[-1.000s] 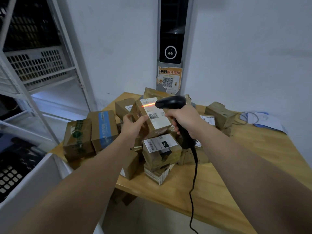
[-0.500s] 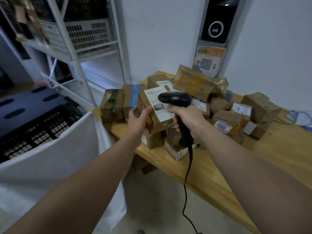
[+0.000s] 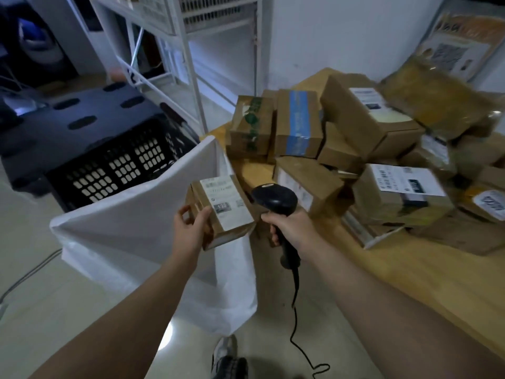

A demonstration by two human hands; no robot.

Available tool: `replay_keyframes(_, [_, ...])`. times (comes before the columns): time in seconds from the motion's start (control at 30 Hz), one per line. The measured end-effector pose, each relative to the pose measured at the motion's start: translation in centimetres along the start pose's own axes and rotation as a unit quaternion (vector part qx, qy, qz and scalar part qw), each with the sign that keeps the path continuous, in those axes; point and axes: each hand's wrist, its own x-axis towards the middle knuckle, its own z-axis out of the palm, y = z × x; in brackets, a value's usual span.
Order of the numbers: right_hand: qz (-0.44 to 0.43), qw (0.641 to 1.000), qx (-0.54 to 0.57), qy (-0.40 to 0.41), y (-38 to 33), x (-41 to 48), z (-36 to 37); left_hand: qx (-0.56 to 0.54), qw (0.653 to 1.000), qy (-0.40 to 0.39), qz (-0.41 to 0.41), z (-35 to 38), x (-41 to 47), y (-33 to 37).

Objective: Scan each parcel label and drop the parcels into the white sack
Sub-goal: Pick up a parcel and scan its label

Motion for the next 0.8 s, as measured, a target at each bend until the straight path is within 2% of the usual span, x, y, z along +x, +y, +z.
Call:
replay_keyframes(0.1, [0.027, 0.999, -0.031, -0.007, 2.3, 3.1, 3.7, 0.068, 0.997, 0.017, -0.03, -3.2, 3.8, -2.9])
replay_keyframes(0.17, [0.042, 0.997, -0.061, -0.001, 4.0, 5.3, 5.9, 0.189, 0.98, 0.036, -0.043, -4.5, 6.6, -5.1])
replay_keyframes(0.23, [0.059, 0.995, -0.086, 0.001, 6.2, 7.3, 7.8, 0.314, 0.947, 0.053, -0.049, -5.2, 9.5, -7.3])
replay_keyframes(0.37, [0.079, 0.989, -0.121, -0.027, 10.4, 10.7, 10.6, 0.497, 0.867, 0.008, -0.04, -5.2, 14.5, -11.5])
replay_keyframes(0.53, [0.053, 0.972, -0.229, -0.002, 14.6, 15.3, 13.6, 0.57, 0.818, -0.07, -0.019, -4.2, 20.8, -18.7])
replay_keyframes(0.63, [0.038, 0.941, -0.335, 0.024, 17.0, 17.1, 14.4, 0.599, 0.793, -0.111, -0.011, -3.7, 23.4, -22.7])
replay_keyframes(0.8, [0.011, 0.927, -0.375, 0.022, 18.5, 18.3, 14.9, 0.597, 0.791, -0.136, -0.008, -2.9, 25.3, -25.6])
